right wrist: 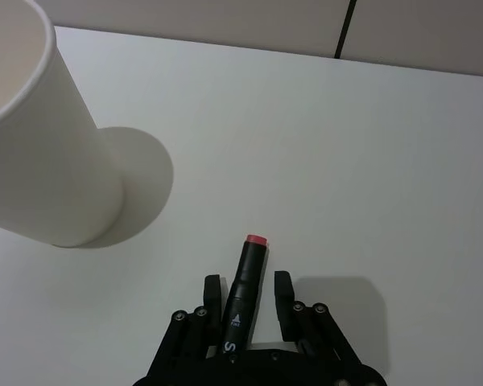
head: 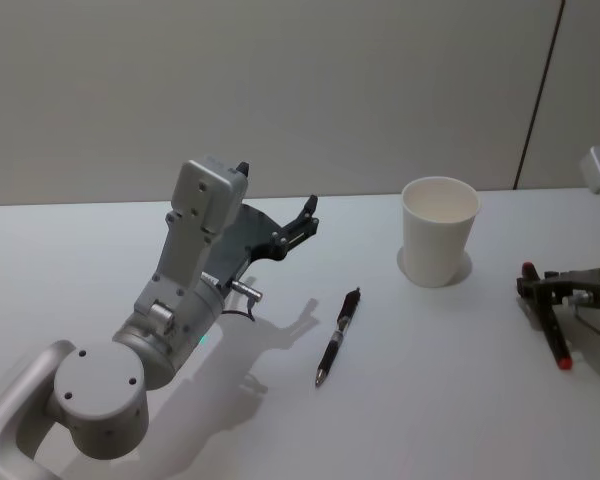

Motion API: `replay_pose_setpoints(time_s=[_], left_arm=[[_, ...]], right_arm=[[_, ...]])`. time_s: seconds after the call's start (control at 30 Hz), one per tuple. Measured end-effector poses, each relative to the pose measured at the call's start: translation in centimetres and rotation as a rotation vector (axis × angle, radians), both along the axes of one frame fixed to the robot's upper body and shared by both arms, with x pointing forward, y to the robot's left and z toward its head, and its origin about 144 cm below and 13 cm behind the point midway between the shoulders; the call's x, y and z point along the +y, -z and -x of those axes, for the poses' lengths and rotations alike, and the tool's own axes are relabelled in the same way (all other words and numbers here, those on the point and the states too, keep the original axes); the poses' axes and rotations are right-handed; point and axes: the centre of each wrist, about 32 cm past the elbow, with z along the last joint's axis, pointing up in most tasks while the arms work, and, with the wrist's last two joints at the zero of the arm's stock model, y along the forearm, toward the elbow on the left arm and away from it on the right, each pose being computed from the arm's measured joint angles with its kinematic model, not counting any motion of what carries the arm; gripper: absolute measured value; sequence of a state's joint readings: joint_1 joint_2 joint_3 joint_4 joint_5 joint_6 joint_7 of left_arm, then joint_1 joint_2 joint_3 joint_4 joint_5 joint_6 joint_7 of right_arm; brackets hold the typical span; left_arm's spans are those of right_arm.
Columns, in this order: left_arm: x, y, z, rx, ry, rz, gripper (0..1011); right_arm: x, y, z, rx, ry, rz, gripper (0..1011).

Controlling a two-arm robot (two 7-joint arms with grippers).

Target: Place the pen into the pen holder.

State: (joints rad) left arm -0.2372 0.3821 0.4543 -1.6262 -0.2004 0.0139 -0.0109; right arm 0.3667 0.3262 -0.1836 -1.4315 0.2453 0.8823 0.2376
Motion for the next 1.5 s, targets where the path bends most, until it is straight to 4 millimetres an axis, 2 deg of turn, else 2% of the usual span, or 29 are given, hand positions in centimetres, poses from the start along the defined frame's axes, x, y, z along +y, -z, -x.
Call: replay_pose_setpoints(time_s=[1.03, 1.5], left_arm=[[0.0, 0.0, 0.0, 0.0, 0.0, 0.0, 1001], [0.0, 0.0, 0.0, 0.0, 0.0, 0.0, 1001]], right_arm=[[0.0, 0.01, 0.0, 0.001, 0.0, 0.0, 199], [0.0, 0.01, 0.0, 0.001, 0.0, 0.0, 193]])
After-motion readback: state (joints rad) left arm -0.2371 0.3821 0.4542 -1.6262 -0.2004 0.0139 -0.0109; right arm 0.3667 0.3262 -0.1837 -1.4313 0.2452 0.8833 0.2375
